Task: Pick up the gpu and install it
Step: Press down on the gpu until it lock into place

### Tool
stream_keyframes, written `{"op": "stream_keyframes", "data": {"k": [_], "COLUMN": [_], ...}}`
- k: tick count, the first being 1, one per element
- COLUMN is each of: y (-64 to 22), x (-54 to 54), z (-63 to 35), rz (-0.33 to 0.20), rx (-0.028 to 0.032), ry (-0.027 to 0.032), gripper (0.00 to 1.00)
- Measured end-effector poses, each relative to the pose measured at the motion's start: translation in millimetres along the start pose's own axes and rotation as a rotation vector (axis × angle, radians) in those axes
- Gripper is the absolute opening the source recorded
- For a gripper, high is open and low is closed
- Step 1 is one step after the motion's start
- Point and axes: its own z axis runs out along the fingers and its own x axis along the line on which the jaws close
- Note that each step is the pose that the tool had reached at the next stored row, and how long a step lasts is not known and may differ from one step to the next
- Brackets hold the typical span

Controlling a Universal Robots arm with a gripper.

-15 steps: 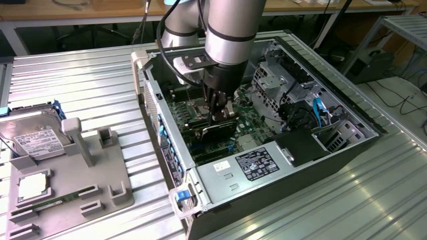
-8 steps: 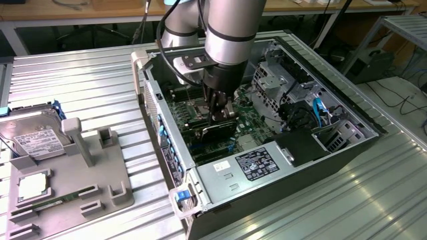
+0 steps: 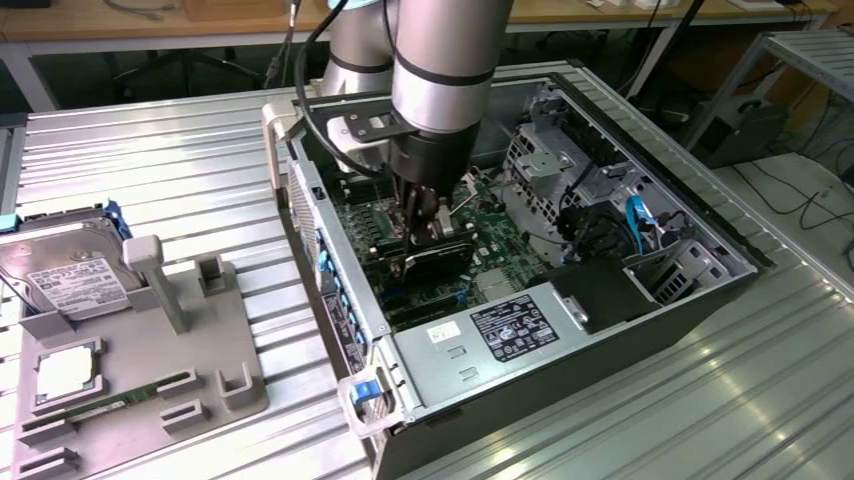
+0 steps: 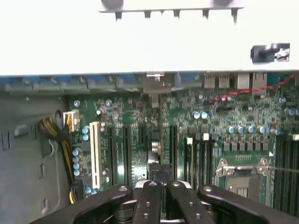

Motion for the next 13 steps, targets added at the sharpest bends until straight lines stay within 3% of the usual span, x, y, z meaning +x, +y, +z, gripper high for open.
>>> {"op": "stream_keyframes", "data": {"k": [3,7,11,13], "y": [6.1,20.8,21.8,21.9], "x": [0.0,0.3,-1.3,-1.3], "z": [0.1,1.0,5.3,6.8], "rz": [0.0,-0.001,-0.003,-0.003], "rx": [0.0,-0.0005,-0.0013,-0.0052], "ry": [-0.0001,-0.0001,0.0006,0.0033], "gripper": [0.11,0.11,0.11,0.11]}}
